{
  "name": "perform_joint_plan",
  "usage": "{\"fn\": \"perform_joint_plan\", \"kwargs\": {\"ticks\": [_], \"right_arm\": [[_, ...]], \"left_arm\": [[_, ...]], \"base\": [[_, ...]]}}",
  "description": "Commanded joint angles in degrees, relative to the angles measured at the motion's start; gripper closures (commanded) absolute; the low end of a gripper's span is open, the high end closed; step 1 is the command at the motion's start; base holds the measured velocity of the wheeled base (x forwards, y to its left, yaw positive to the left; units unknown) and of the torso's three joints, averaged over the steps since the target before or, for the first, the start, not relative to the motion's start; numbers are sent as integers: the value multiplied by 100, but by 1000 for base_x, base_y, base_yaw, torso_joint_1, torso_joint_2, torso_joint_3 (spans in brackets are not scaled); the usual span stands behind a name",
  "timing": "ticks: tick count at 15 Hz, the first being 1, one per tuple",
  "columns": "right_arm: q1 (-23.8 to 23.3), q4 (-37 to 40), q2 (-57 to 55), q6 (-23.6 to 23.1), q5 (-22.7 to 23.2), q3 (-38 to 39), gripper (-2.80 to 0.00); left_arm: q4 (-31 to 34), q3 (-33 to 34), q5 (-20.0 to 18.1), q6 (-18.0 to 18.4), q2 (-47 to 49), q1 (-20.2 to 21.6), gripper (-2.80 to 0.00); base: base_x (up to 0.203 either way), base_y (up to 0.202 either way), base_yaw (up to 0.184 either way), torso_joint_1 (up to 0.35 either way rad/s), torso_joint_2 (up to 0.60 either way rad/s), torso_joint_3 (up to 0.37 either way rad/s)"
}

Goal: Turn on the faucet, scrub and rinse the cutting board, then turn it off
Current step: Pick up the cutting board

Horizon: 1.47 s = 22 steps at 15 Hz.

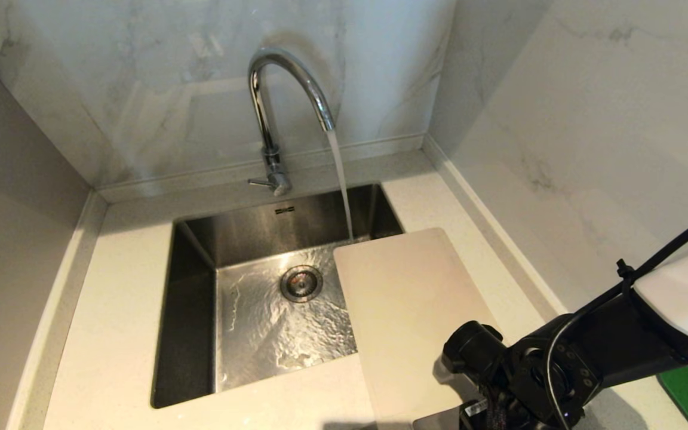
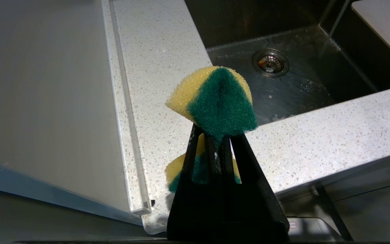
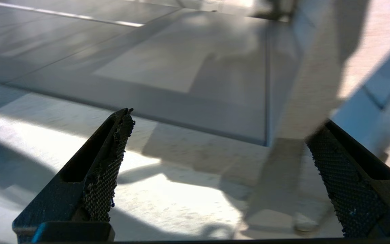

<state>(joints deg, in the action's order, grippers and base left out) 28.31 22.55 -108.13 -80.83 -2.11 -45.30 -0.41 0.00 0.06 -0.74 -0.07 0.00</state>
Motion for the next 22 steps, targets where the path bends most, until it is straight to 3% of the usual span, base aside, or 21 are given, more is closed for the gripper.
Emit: {"fn": "perform_joint_plan", "kwargs": {"ticks": [1, 3, 10, 15, 22], "right_arm": [[8, -349, 3, -39, -50, 138, -280], [8, -725, 11, -38, -130, 313, -280], [8, -882, 189, -21, -137, 469, -280], [17, -1994, 38, -38, -175, 997, -280], [71, -2018, -122, -32, -413, 1077, -280]], "left_arm": [[-2, 9, 3, -5, 7, 0, 0], [-2, 9, 3, -5, 7, 0, 0], [-2, 9, 3, 4, 7, 0, 0], [6, 9, 3, 4, 7, 0, 0], [6, 9, 3, 4, 7, 0, 0]], "base": [[0, 0, 0, 0, 0, 0], [0, 0, 0, 0, 0, 0], [0, 0, 0, 0, 0, 0], [0, 0, 0, 0, 0, 0], [0, 0, 0, 0, 0, 0]]}}
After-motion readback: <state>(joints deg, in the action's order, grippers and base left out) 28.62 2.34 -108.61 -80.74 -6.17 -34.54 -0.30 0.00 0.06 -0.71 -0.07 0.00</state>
